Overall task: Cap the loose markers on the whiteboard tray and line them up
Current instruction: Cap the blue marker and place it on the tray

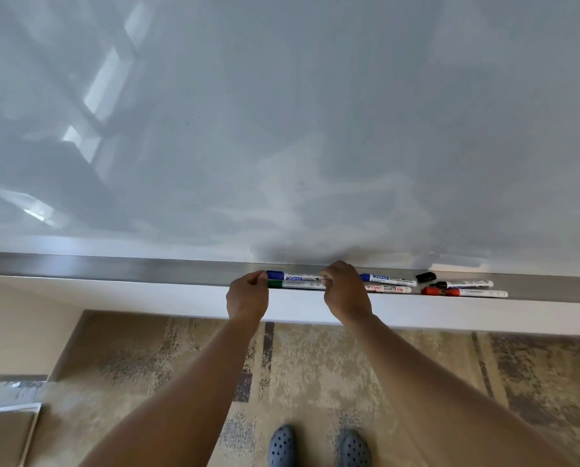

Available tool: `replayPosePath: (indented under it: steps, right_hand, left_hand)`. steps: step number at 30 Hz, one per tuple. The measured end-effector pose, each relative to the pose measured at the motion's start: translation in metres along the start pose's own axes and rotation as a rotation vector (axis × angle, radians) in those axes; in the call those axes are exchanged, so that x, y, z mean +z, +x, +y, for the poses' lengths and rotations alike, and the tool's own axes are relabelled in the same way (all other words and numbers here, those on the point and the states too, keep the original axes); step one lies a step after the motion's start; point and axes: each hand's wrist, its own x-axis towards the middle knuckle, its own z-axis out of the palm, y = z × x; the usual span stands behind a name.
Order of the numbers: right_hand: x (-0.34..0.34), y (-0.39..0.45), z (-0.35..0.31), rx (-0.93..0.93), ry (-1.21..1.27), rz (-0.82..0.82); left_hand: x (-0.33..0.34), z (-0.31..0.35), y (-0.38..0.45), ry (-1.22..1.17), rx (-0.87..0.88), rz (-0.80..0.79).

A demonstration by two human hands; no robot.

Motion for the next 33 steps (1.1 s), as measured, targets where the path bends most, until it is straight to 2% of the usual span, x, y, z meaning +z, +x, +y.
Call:
replayPosePath:
  steps: [17,22,25,33]
  right_hand:
    - [0.011,0.001,0.001,0.017,-0.034,0.018]
    - [0.005,0.0,0.008,0.003,-0.037,0.07]
    - [-0.006,-0.001,0.018,0.013,-0.049,0.118]
    - [-0.033,-0.007,0.051,0.109,-0.183,0.12]
  left_hand:
    - [0.01,-0.012,0.018,0.159,0.047,0.014]
    - [0.008,-0.01,0.015,0.157,0.04,0.079]
    - [0.013,-0.004,0.008,0.182,0.099,0.106]
    - [0.057,0.016,-0.023,0.43,0.351,-0.012]
